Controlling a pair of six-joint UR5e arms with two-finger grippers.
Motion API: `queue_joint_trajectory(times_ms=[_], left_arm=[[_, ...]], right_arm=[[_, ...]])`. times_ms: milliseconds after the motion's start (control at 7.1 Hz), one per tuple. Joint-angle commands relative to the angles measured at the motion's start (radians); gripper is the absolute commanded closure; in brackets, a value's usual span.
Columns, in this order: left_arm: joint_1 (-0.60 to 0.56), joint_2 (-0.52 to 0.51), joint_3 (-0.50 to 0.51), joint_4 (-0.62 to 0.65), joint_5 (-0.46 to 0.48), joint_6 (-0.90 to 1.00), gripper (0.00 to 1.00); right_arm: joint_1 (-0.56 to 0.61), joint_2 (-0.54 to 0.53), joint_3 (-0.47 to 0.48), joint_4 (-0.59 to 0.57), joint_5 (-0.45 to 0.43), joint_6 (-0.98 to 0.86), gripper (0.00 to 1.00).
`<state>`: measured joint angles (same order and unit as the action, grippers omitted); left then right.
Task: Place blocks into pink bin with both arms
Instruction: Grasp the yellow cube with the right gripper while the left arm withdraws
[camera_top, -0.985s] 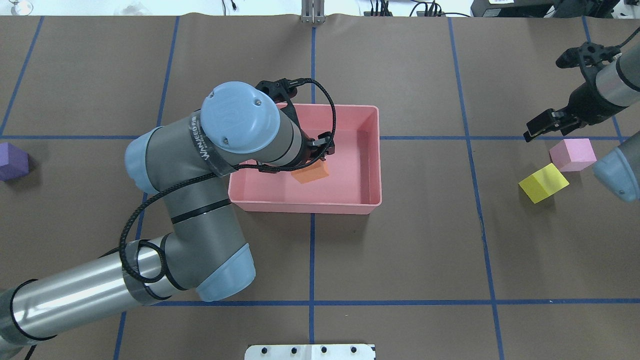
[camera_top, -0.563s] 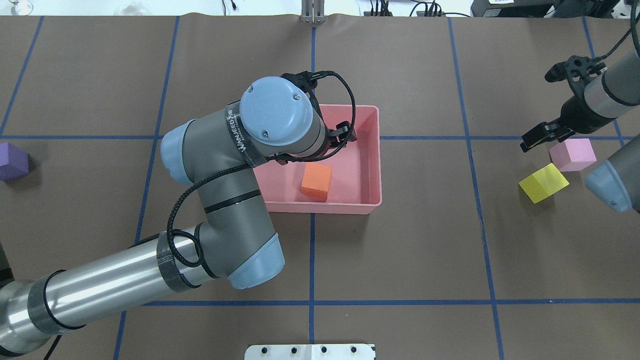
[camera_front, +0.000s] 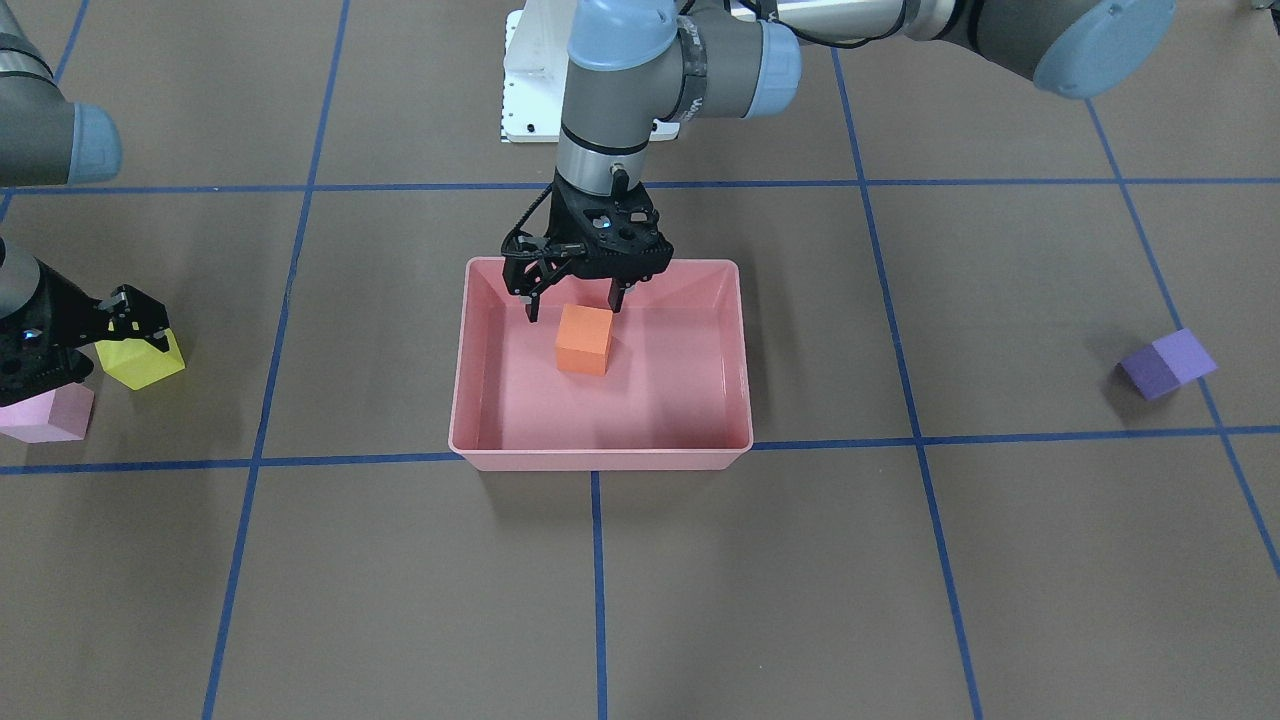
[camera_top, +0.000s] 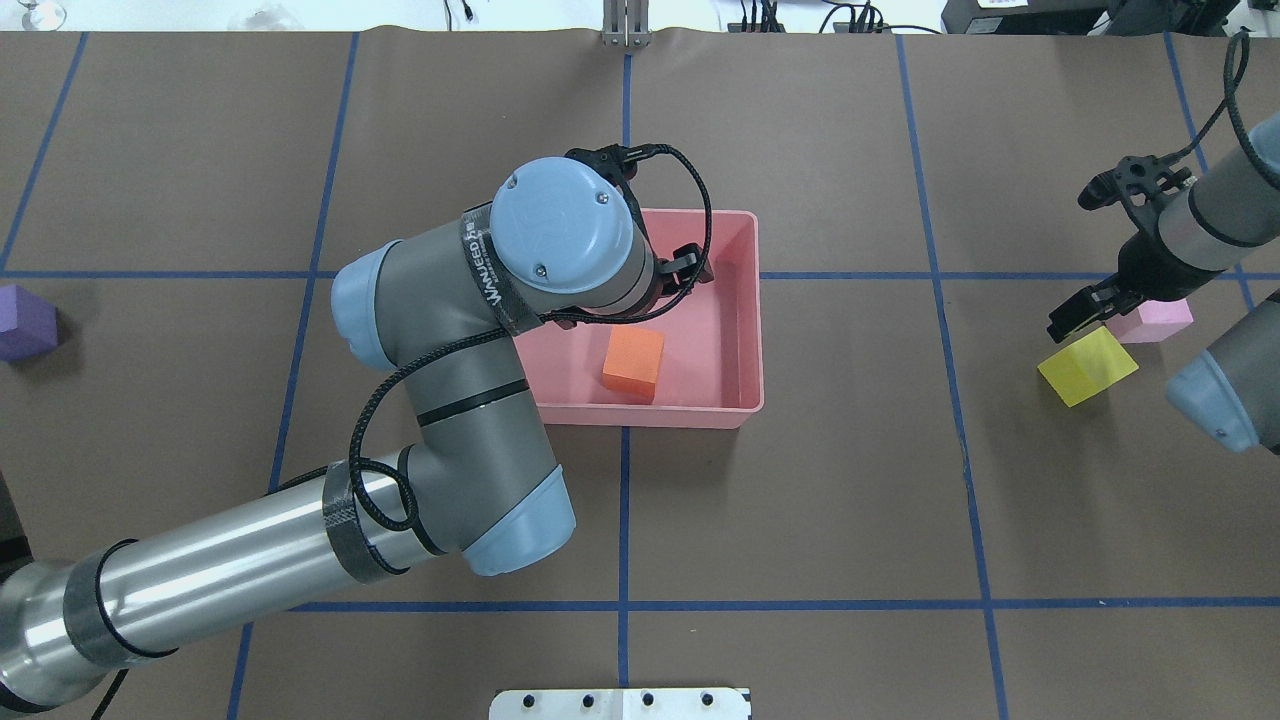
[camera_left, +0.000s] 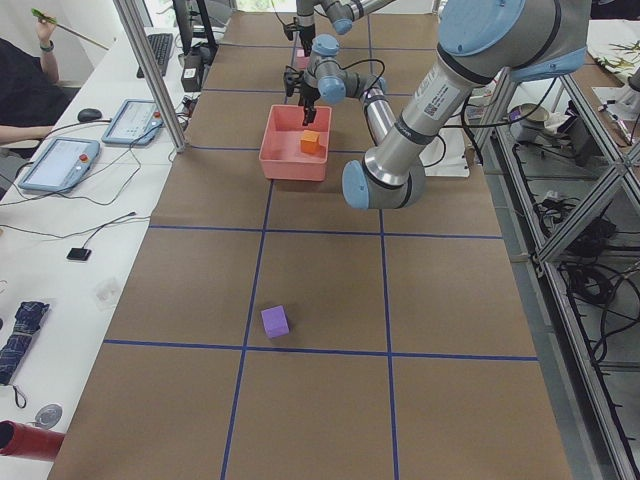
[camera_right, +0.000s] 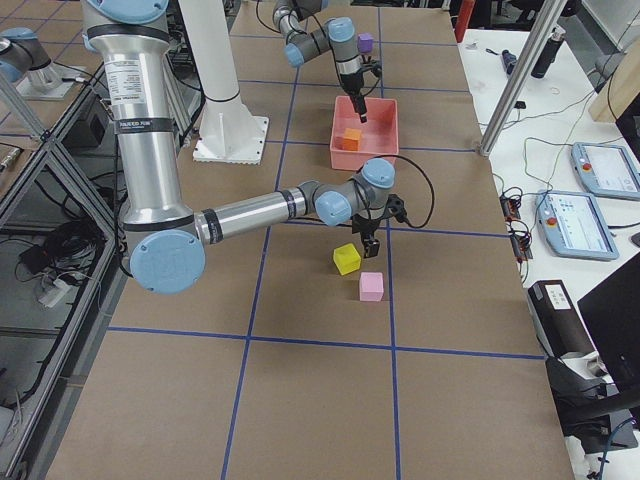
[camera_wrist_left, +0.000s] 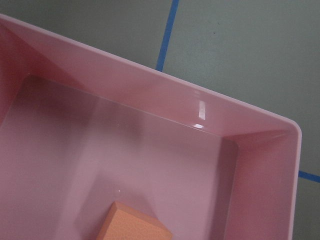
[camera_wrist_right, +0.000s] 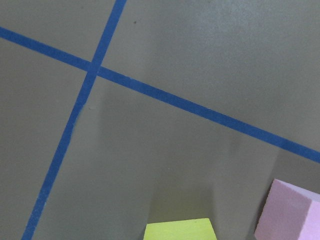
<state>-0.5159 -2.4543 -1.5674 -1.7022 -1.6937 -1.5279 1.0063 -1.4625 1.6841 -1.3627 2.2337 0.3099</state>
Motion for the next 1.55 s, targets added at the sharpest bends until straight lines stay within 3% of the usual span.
queue_joint_trajectory(times_ms=[0, 563, 704, 845, 1126, 1408], left_arm=[[0.001, 0.000, 0.007, -0.008, 0.002, 0.000, 0.00], [0.014, 0.000, 0.015, -0.014, 0.023, 0.002, 0.00], [0.014, 0.000, 0.014, -0.034, 0.023, 0.006, 0.00], [0.013, 0.000, 0.012, -0.037, 0.023, 0.009, 0.00], [-0.013, 0.001, -0.025, -0.033, 0.020, 0.011, 0.00], [-0.082, 0.036, -0.060, -0.013, 0.009, 0.128, 0.00]], right_arm=[[-0.018, -0.018, -0.006, -0.009, 0.001, -0.003, 0.00], [-0.051, -0.045, -0.030, -0.006, 0.001, -0.002, 0.01], [-0.052, -0.045, -0.030, -0.003, 0.004, 0.006, 0.63], [-0.051, -0.044, -0.026, 0.002, 0.010, 0.002, 1.00], [-0.026, -0.036, 0.028, 0.001, 0.021, 0.001, 1.00], [0.075, -0.030, 0.075, -0.006, 0.127, 0.015, 1.00]])
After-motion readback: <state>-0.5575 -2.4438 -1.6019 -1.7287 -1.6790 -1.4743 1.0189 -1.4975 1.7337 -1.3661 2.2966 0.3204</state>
